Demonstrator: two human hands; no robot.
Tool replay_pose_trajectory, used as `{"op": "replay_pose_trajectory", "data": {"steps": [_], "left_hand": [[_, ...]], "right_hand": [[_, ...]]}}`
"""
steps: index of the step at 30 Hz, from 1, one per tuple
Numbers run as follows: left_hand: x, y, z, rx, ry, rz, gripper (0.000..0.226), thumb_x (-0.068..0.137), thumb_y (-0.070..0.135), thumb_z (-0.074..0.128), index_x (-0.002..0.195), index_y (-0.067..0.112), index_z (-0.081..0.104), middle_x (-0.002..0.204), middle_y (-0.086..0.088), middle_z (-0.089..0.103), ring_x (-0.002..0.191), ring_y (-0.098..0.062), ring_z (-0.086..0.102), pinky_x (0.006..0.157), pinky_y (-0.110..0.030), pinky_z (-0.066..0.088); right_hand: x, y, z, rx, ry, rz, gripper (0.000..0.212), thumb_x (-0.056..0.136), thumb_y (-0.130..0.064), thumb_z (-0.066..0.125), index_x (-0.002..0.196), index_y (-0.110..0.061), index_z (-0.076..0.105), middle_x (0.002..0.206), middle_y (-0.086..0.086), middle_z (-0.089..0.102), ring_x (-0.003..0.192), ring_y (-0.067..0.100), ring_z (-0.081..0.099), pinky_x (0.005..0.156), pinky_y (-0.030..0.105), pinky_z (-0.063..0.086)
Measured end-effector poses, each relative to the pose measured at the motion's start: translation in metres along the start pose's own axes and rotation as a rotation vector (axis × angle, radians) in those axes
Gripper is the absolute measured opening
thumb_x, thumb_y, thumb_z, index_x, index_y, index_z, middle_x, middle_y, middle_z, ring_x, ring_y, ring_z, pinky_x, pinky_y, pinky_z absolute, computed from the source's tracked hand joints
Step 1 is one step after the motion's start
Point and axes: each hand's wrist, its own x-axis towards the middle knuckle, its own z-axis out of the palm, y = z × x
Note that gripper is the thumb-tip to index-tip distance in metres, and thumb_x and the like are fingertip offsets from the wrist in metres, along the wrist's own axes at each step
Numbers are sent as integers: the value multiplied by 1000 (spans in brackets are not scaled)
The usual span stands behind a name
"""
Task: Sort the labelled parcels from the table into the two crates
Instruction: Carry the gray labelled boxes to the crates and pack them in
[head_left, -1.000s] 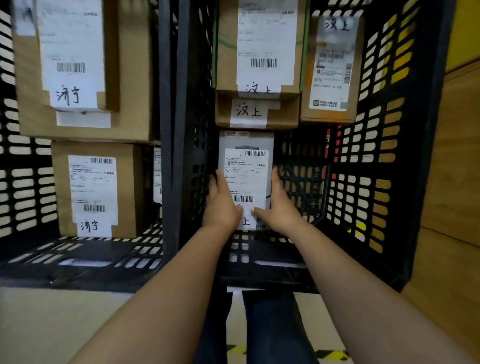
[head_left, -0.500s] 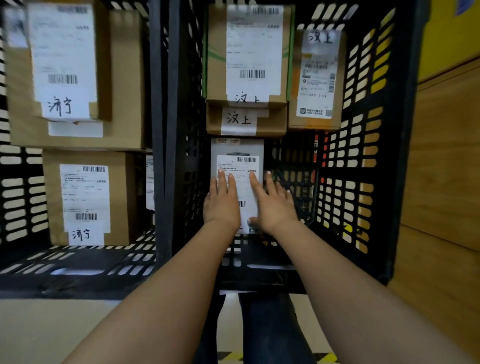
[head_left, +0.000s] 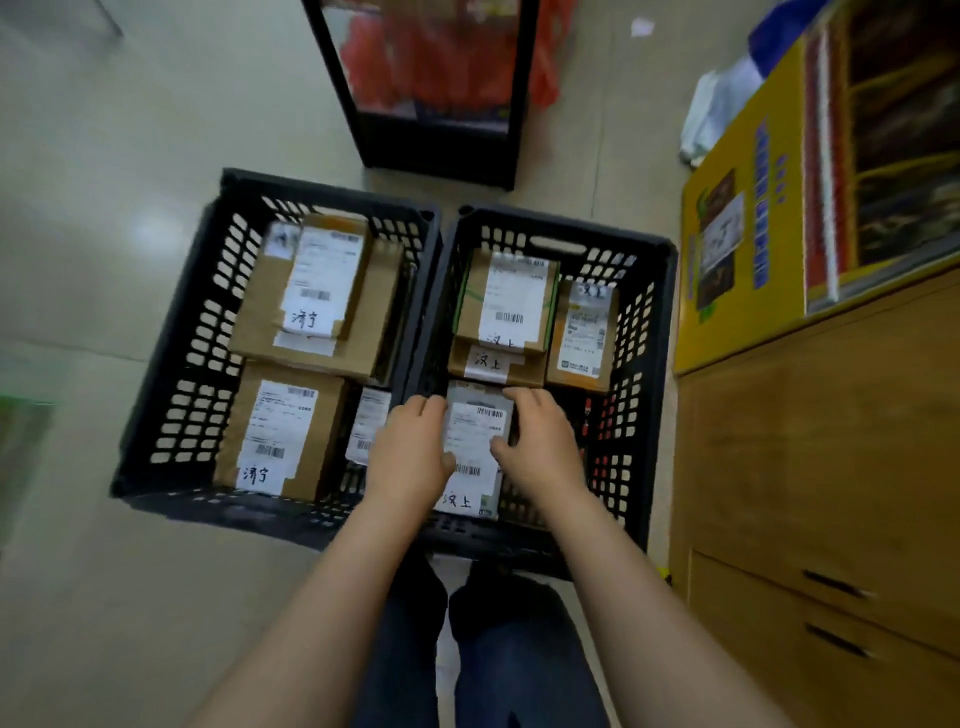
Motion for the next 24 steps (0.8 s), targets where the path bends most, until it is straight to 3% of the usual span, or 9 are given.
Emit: {"op": "replay_pose_trajectory", "data": {"steps": [6, 11, 24], "left_hand": [[-70, -17, -85, -91, 325, -30, 47, 80, 20, 69, 124, 18, 52, 121, -1, 54, 112, -22, 48, 92, -34, 39], [-131, -57, -136, -144, 564, -118, 49, 79, 17, 69, 126, 15, 55, 121, -1, 55, 113, -21, 49, 95, -34, 39], [-383, -223, -159, -279, 903, -553, 54, 80, 21, 71, 131, 18, 54, 125, -1, 56, 119, -22, 48, 100, -34, 37]], "right_hand": [[-49, -80, -38, 25, 104, -268, 52, 90, -23, 65, 138, -24, 46, 135, -7, 43, 126, 16, 43, 104, 35, 42], [-85, -157, -38, -36, 95, -500, 51, 90, -23, 66, 138, -23, 48, 135, -7, 45, 124, 13, 44, 104, 30, 41], [-253, -348, 93, -205, -172, -1022, 54, 87, -23, 67, 137, -22, 49, 136, -4, 45, 124, 17, 44, 104, 35, 41]]}}
